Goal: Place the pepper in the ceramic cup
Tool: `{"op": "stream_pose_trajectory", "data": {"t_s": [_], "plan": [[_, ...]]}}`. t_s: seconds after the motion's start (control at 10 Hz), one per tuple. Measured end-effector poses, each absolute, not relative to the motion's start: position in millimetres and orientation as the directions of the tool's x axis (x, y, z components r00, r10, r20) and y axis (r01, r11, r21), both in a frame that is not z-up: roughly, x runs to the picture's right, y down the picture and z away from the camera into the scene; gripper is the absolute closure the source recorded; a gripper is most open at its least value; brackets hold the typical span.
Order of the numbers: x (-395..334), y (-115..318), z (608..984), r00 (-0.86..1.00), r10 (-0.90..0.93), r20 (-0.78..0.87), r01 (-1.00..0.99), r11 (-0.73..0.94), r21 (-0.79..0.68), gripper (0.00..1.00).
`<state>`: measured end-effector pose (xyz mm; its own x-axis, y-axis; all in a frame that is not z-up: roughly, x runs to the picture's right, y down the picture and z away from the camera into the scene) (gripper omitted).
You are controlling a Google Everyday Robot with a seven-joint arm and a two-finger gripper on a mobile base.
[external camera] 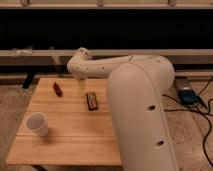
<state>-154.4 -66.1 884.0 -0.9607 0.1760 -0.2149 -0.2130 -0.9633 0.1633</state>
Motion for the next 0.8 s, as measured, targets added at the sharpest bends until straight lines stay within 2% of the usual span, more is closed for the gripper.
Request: {"op": "stream_pose_trajectory", "data": {"t_s": [0.2, 0.6, 0.8], "plan": [[-155.1, -67.9, 885.1, -0.959, 0.184, -0.215, -0.221, -0.961, 0.164, 0.2], [-169.5, -86.7, 906.7, -0.903, 0.35, -0.249, -0.393, -0.908, 0.149, 0.2], [-169.7, -91.0, 910.7, -0.891, 0.377, -0.254, -0.42, -0.896, 0.145, 0.2]]}}
